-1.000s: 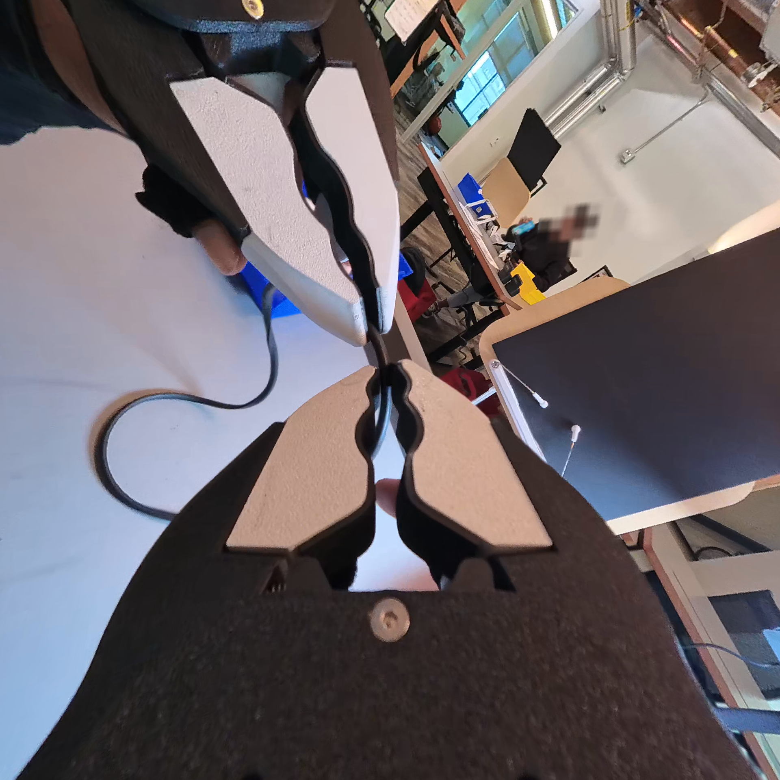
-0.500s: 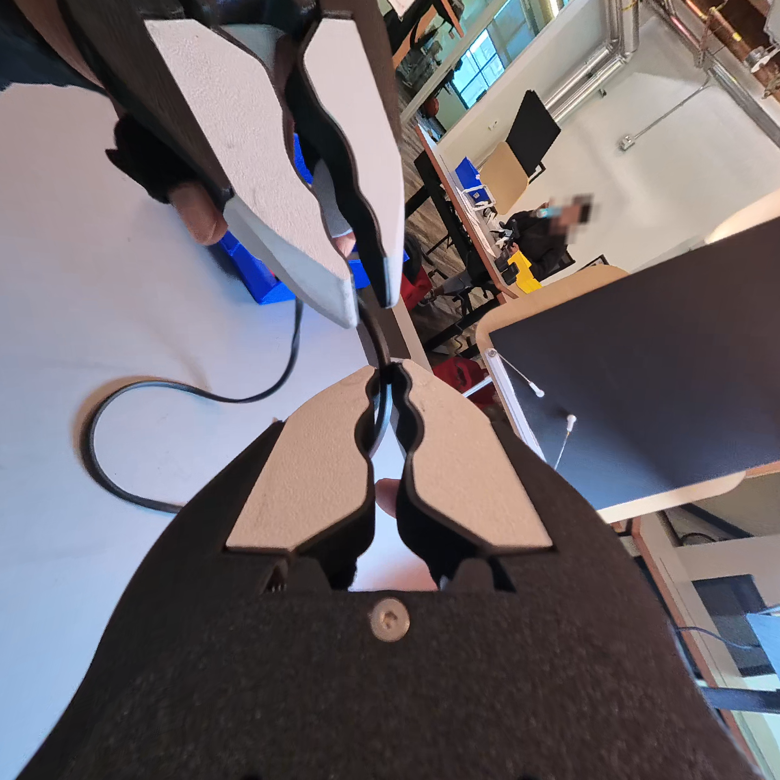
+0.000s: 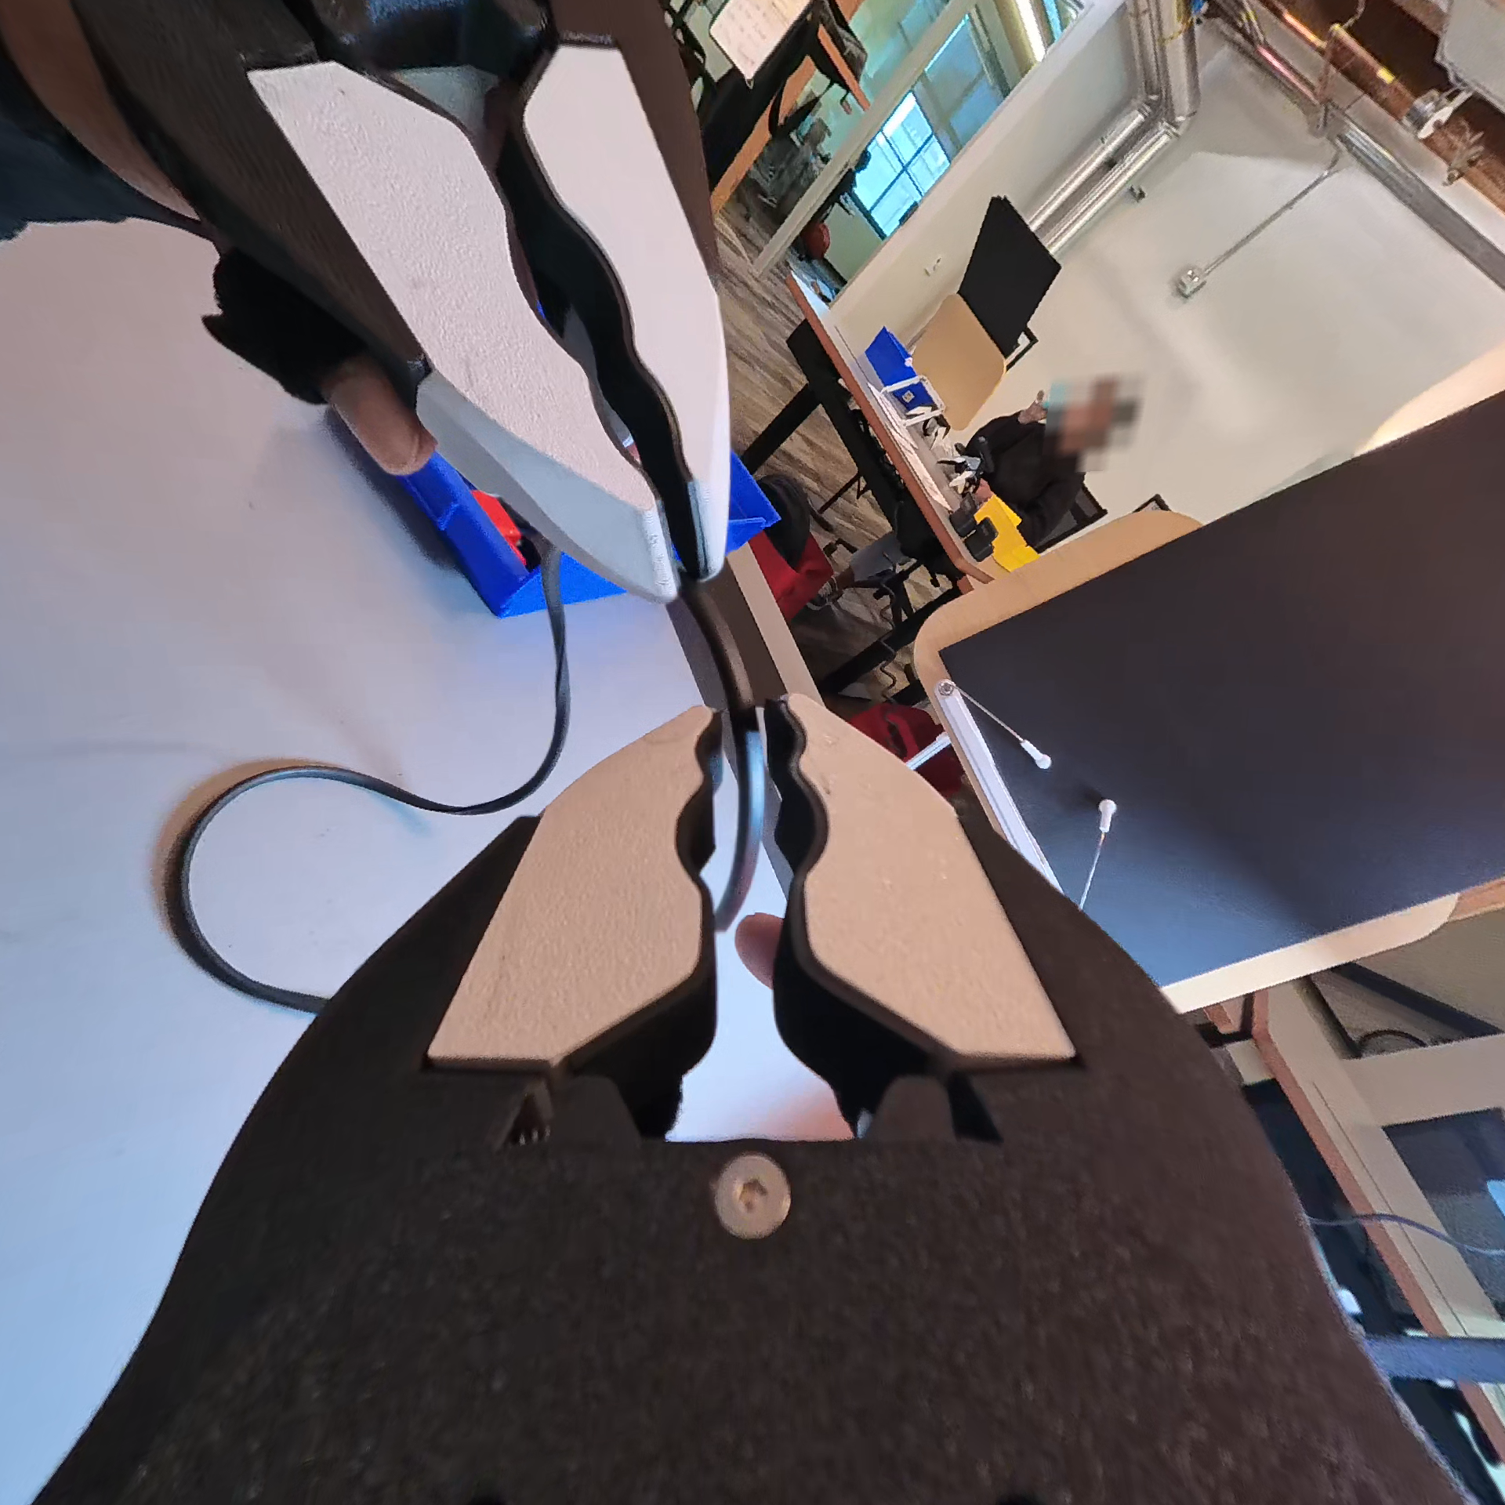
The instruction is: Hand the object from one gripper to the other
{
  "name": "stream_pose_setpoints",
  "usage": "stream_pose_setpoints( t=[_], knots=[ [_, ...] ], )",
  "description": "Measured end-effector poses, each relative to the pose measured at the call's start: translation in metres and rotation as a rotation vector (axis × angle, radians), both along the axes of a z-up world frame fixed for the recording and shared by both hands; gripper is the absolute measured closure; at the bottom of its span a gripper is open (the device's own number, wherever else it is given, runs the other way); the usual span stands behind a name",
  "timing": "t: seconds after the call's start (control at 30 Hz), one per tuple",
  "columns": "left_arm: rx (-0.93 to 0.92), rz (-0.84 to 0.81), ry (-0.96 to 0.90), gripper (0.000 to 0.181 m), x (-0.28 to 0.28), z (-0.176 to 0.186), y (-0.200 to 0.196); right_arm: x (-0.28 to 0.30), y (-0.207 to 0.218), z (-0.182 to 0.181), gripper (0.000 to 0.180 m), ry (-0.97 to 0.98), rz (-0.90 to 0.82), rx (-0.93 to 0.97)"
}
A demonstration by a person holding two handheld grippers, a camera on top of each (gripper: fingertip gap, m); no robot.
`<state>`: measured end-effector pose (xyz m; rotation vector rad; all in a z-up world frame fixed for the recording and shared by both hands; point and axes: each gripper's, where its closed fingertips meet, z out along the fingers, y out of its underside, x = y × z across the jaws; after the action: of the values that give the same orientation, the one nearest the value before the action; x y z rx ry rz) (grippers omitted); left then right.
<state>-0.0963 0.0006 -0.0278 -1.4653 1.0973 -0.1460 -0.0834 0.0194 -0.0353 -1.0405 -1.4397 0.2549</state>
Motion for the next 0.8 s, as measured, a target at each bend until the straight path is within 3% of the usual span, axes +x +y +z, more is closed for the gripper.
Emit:
stream_pose_setpoints(
  t=[0.23, 0.8],
  knots=[
    [-0.005, 0.003, 0.014, 0.166, 0.002, -0.004, 0.001, -0.004, -0.006, -0.004, 0.174, -0.037, 0.009, 0.026],
    [0.006, 0.022, 0.012, 0.181, -0.005, 0.001, 0.001, -0.001, -0.003, 0.002, 0.174, 0.008, 0.008, 0.014]
  ],
)
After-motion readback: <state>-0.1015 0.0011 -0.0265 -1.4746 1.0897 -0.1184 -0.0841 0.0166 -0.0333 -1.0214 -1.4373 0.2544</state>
